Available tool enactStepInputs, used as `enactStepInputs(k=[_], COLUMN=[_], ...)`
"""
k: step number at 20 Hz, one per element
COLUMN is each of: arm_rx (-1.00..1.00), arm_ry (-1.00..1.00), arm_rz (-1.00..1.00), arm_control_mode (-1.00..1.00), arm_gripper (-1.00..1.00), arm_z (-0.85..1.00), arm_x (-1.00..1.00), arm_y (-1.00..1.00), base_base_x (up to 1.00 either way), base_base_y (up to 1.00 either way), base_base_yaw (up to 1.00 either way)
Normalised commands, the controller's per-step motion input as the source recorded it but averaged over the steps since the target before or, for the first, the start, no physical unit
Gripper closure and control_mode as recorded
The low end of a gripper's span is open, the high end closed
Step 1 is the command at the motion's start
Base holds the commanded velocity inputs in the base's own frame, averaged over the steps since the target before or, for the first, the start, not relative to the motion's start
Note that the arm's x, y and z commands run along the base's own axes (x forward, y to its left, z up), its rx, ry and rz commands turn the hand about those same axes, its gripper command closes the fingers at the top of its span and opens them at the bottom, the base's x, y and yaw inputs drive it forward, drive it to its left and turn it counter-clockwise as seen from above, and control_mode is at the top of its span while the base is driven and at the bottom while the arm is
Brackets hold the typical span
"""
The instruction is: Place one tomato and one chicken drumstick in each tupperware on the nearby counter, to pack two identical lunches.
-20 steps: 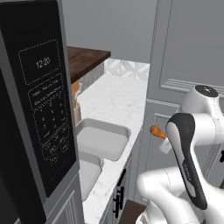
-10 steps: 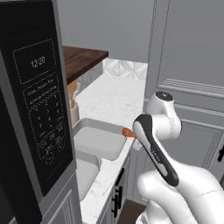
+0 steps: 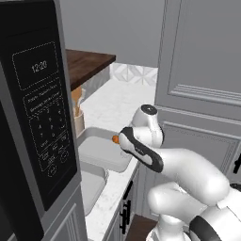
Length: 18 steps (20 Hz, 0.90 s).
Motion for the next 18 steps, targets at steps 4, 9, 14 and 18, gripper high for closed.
enactStepInputs(k=[4, 9, 14, 18], arm_rx=[0.00, -0.02, -0.03, -0.04], arm_ry=[0.06, 0.08, 0.07, 0.00], arm_rz=[0.00, 0.00, 0.00, 0.01], arm_control_mode=[-1.00, -1.00, -1.00, -1.00], arm_gripper=[1.00, 1.00, 1.00, 1.00], arm_z=[-0.24, -0.27, -0.34, -0.44], arm_x=[0.90, 0.65, 0.34, 0.33], arm_y=[0.44, 0.35, 0.10, 0.00], base_base_x=[0.00, 0.00, 0.00, 0.00], base_base_y=[0.00, 0.00, 0.00, 0.00], base_base_yaw=[0.00, 0.00, 0.00, 0.00])
